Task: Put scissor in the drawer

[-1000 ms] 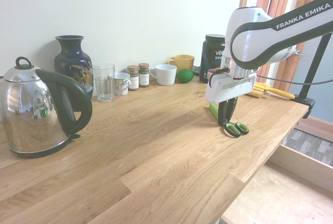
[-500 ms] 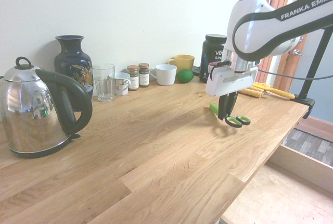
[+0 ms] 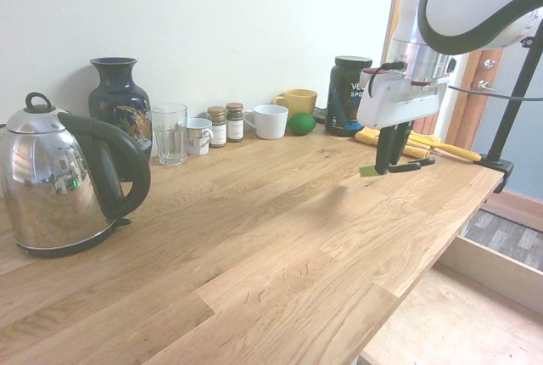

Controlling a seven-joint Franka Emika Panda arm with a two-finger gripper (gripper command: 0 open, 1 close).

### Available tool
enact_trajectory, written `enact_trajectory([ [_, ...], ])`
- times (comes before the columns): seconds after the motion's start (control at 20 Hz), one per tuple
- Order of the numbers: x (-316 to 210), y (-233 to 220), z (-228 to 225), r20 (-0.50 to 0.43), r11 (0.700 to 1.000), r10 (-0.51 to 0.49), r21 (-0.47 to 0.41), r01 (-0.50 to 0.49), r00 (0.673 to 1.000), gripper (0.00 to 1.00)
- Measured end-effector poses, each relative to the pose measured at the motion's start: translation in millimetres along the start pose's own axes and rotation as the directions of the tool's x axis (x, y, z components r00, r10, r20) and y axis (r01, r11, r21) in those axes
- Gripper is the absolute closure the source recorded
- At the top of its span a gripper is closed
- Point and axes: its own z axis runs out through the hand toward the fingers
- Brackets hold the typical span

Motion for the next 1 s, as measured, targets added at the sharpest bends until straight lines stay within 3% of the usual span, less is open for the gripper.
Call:
enact_trajectory([
  [0.3, -43.8, 28.7, -36.9, -0.008, 1.0, -0.015, 0.003, 0.015, 1.0, 1.0],
  [0.5, -89.6, 58.9, -50.1, 0.021, 0.997, -0.074, -0.017, 0.074, 0.997, 1.0],
  [0.7, -114.9, 93.1, -55.3, 0.059, 0.986, -0.16, -0.028, 0.162, 0.985, 1.0],
  [1.0, -131.0, 139.2, -45.4, 0.083, 0.985, -0.165, -0.044, 0.169, 0.983, 1.0],
])
